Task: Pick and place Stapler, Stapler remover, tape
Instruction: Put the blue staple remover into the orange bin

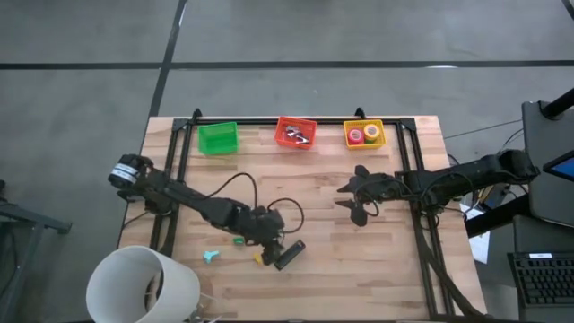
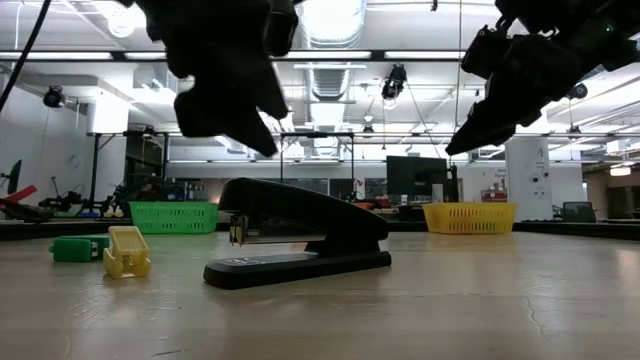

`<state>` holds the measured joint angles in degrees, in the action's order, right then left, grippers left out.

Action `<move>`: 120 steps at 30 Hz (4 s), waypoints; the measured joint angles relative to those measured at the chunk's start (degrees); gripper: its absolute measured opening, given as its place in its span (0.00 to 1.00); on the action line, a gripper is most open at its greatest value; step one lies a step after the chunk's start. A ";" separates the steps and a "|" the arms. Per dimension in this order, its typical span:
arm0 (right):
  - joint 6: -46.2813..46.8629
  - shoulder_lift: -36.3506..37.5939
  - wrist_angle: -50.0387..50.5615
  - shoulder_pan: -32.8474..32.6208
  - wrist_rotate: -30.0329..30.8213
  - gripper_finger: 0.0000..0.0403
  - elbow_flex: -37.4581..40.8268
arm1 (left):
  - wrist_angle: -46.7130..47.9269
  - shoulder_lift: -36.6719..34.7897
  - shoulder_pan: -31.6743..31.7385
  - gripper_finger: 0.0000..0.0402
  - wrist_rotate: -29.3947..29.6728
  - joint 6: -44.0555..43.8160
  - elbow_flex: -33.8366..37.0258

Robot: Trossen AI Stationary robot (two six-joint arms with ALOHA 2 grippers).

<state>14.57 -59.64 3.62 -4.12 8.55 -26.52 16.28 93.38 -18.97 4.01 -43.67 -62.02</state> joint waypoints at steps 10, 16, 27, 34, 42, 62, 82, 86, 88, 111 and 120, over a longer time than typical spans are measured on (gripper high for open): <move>0.73 -0.04 -0.03 -0.02 -0.06 0.49 0.91 | 27.46 -1.94 -0.99 0.52 -2.08 -1.94 -4.56; 1.32 -0.04 -0.10 0.00 -0.06 0.49 0.92 | 30.36 -6.91 -1.49 0.52 -5.87 -4.00 -1.28; 1.33 -0.04 -0.09 0.00 -0.06 0.49 1.07 | 31.60 -20.87 -2.34 0.52 -17.83 -23.29 16.29; 1.33 -0.04 -0.10 0.00 -0.06 0.49 1.28 | 30.45 -29.11 -2.61 0.52 -24.59 -34.44 25.26; 1.33 -0.04 -0.10 0.00 -0.06 0.49 1.28 | 18.55 -31.91 -3.51 0.52 -27.82 -41.93 31.61; 1.33 -0.04 -0.10 0.00 -0.04 0.47 1.48 | 14.25 -31.61 -4.63 0.38 -26.21 -44.03 33.36; 1.33 -0.04 -0.11 0.00 -0.01 0.43 1.57 | 13.41 -31.58 -8.90 0.37 -24.85 -48.41 33.36; 1.33 -0.04 -0.11 0.00 -0.02 0.42 1.57 | 12.94 -31.58 -8.96 0.37 -24.63 -48.47 33.48; 1.33 -0.04 -0.10 0.00 -0.01 0.41 1.57 | 12.22 -31.58 -9.00 0.36 -24.70 -48.55 34.31; 0.89 -0.04 -0.10 0.00 0.01 0.32 1.57 | 7.17 -31.60 -9.04 0.06 -26.98 -46.78 36.92; 0.87 -0.04 -0.12 0.00 0.02 0.29 1.57 | 3.70 -31.61 -8.99 0.01 -20.27 -40.58 36.67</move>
<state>15.44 -59.68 3.51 -4.12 8.57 -24.95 19.99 61.77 -27.97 -16.26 -84.25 -25.35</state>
